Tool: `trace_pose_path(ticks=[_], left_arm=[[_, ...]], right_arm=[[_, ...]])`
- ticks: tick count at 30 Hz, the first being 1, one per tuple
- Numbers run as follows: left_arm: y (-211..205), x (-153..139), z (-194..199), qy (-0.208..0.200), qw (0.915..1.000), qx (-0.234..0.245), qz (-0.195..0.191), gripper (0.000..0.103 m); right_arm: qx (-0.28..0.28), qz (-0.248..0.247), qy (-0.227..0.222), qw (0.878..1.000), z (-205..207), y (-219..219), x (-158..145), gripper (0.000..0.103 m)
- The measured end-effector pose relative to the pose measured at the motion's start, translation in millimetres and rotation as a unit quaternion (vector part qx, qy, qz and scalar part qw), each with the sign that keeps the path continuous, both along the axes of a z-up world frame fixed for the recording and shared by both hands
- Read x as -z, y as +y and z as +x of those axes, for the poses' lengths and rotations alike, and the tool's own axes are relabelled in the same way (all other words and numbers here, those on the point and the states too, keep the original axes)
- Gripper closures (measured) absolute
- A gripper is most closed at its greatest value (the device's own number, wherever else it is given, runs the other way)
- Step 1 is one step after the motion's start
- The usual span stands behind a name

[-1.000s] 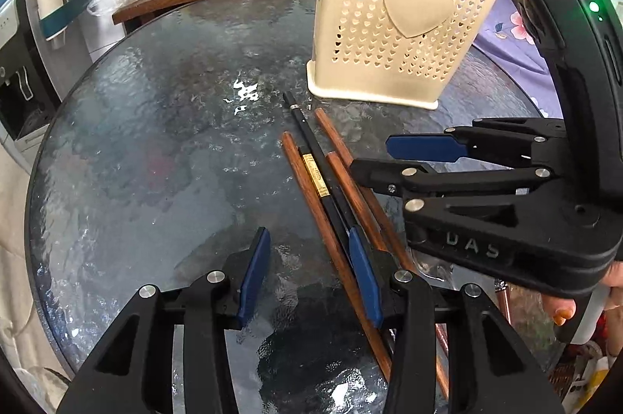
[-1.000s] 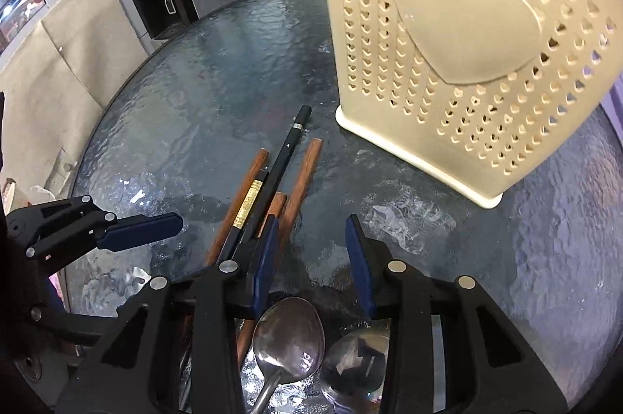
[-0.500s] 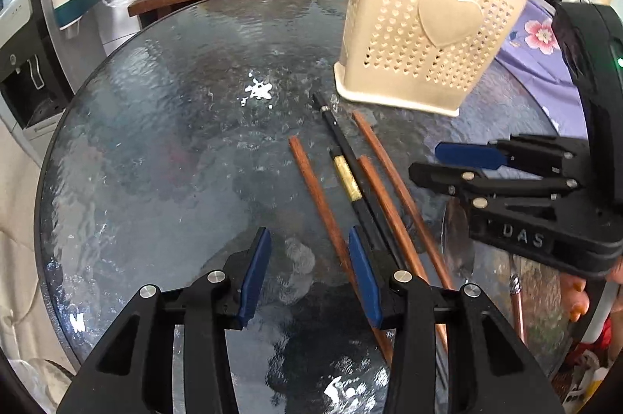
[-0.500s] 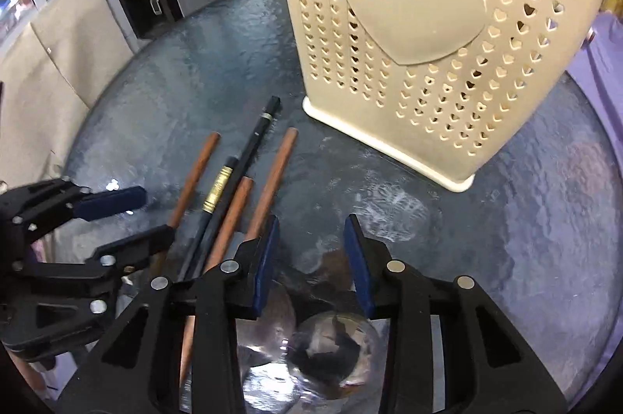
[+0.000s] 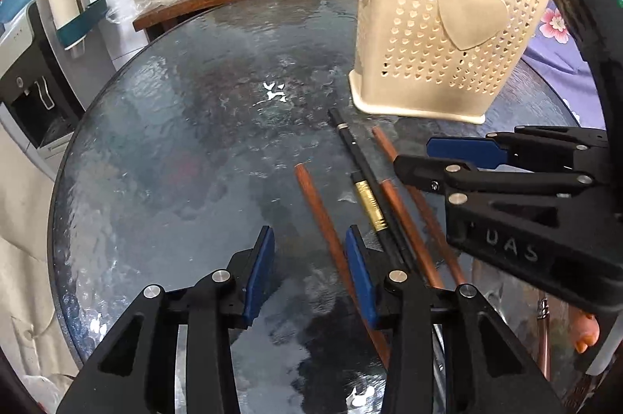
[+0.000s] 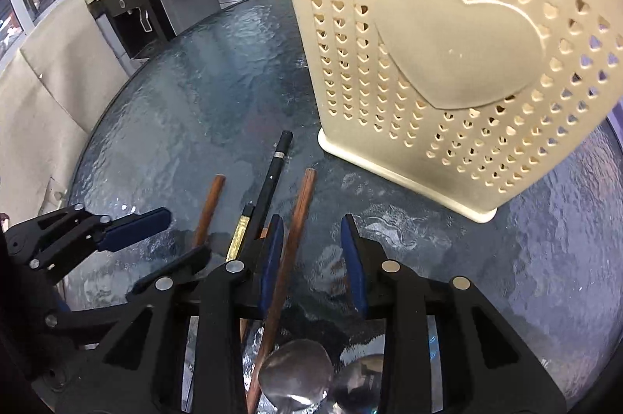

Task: Organize utensils
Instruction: 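Grasp another brown chopstick with the left tool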

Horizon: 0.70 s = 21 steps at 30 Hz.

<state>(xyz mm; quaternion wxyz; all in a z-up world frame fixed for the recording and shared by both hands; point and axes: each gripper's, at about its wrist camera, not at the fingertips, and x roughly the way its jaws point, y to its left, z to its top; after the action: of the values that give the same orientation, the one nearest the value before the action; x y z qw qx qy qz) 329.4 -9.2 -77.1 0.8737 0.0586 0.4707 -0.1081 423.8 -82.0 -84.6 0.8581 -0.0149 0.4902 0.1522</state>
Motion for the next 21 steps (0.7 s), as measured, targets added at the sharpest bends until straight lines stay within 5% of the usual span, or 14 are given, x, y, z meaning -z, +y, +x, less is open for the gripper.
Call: trace_pose_path(ticks=[13,21], left_arm=[[15.3,-0.1,16.2,0.004,0.9999,-0.015,0.005,0.068],[15.7,-0.6,28.7,0.005,0.9998,-0.018,0.005,0.087]], right_arm=[[0.001,-0.03,0.0,1.0,-8.4,-4.1,4.8,0.074],[0.015,-0.045,-0.001,0.999,0.0,4.6,4.3,0.088]])
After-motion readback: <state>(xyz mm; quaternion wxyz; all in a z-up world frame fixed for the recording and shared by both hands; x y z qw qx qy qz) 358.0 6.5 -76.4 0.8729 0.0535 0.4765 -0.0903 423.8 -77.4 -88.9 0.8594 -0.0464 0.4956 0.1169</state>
